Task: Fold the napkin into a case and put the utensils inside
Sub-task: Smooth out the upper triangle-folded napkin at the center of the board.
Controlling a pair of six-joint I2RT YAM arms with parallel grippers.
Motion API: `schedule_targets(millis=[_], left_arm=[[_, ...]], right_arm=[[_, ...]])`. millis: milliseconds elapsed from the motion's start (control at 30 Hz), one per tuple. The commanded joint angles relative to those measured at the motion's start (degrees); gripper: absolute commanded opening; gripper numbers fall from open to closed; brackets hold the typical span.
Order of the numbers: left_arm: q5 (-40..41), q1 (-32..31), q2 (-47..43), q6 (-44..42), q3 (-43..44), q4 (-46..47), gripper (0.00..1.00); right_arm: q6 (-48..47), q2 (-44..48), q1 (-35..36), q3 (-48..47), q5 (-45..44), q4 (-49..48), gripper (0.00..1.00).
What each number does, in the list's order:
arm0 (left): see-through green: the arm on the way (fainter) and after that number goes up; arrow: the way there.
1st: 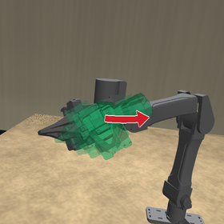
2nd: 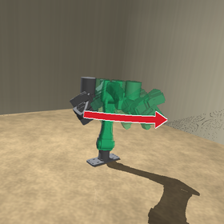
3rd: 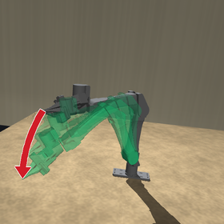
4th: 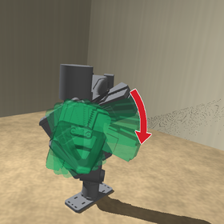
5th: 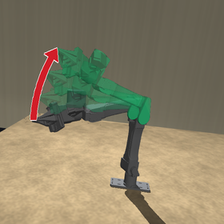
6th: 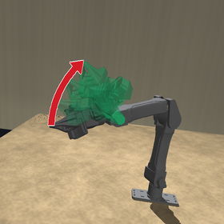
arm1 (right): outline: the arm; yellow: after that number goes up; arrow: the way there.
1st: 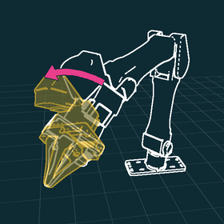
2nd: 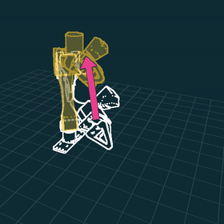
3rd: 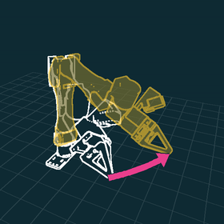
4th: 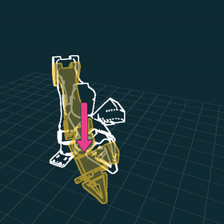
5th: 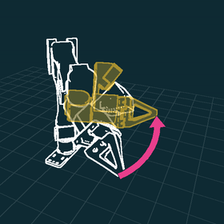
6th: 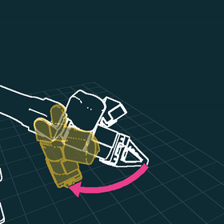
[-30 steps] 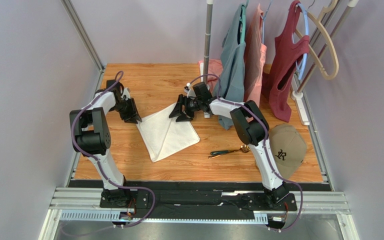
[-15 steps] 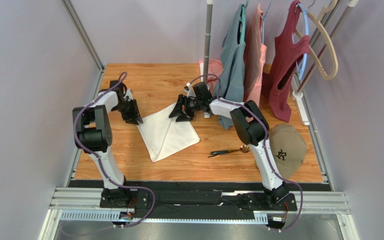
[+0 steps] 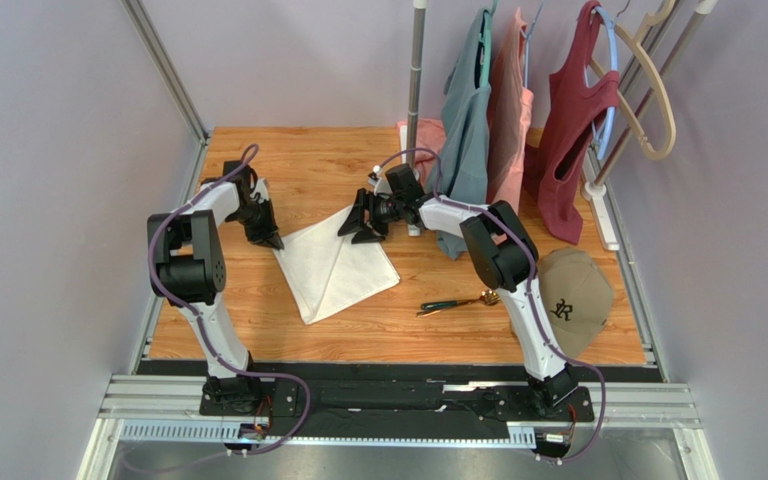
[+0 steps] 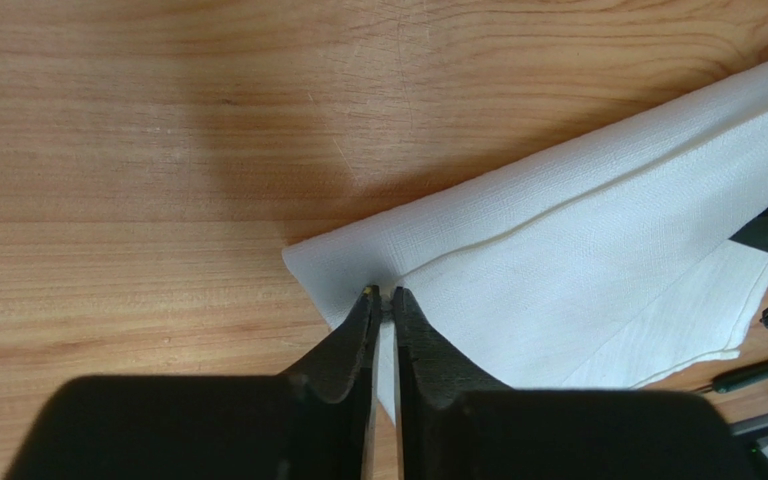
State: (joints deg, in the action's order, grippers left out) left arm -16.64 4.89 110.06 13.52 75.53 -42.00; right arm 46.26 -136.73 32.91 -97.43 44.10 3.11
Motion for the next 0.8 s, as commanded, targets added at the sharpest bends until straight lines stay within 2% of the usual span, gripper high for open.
schedule_targets(millis=[0,33,400,767], left_arm=[[1.60,-0.23,-2.56,-0.25,1.99,-0.28,0.06],[2.31,-0.23,-3.01,0.01,2.08,-0.28,0.00],[5.30,-0.14,-0.64,0.02,6.38,-2.74,0.00],[5.92,-0.14,2.00,-0.16,6.74,-3.18,0.00]], right_arm=[[-0.91,1.81,0.14,-0.40,0.64,-1.09,0.61],[-1.00,1.64,0.23,-0.48,0.64,-1.09,0.61],[-1.08,1.11,0.23,-1.19,0.90,-0.65,0.61],[-1.00,0.94,0.14,-1.45,0.99,-0.65,0.61]])
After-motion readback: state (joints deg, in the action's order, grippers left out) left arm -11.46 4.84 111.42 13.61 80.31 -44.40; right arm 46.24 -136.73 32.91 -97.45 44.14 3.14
